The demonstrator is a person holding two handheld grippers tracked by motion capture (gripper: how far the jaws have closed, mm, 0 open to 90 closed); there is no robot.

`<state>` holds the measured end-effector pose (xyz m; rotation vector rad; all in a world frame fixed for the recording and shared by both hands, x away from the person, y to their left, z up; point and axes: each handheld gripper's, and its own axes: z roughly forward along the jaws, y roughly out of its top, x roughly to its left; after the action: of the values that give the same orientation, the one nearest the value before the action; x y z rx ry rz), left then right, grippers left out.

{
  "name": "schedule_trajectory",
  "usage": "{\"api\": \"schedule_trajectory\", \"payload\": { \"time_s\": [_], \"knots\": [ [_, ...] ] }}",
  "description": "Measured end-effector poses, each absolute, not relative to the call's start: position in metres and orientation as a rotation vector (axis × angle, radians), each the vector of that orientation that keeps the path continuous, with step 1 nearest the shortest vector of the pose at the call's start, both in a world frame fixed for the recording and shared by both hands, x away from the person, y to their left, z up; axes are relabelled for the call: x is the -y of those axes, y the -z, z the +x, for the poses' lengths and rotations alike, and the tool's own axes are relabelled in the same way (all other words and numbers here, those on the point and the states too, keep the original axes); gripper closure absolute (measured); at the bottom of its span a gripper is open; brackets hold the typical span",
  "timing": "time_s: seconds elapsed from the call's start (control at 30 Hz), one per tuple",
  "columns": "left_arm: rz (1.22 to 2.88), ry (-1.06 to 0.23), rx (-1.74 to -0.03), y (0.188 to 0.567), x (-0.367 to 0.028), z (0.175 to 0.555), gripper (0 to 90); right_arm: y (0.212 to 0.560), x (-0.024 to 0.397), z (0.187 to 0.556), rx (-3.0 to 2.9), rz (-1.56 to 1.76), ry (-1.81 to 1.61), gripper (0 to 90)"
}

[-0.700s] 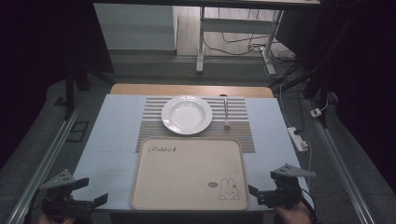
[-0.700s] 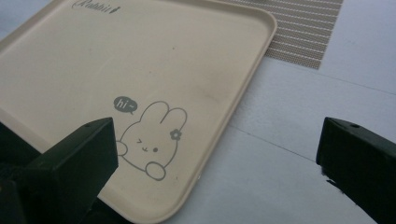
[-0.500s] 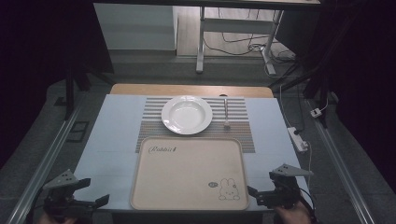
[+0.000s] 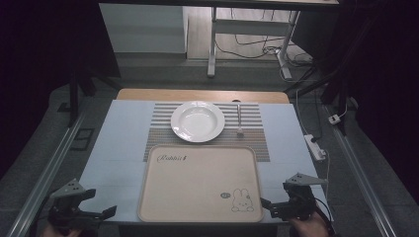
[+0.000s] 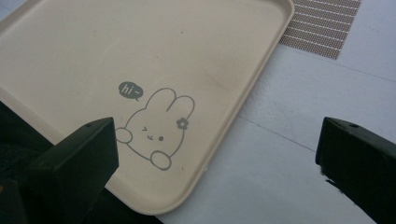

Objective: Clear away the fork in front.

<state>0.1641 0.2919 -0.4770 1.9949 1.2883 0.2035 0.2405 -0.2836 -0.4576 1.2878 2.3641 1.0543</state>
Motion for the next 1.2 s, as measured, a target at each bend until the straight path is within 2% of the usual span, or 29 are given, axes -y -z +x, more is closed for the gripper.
{"api": "schedule_trajectory", "payload": {
  "time_s": [1.2],
  "knots": [
    [1.989,-0.204,-1.296,0.477,-0.293,0.164,0.3,0.457,0.27,0.255,-2.411,1.166,-1.065,0.0]
  ]
}}
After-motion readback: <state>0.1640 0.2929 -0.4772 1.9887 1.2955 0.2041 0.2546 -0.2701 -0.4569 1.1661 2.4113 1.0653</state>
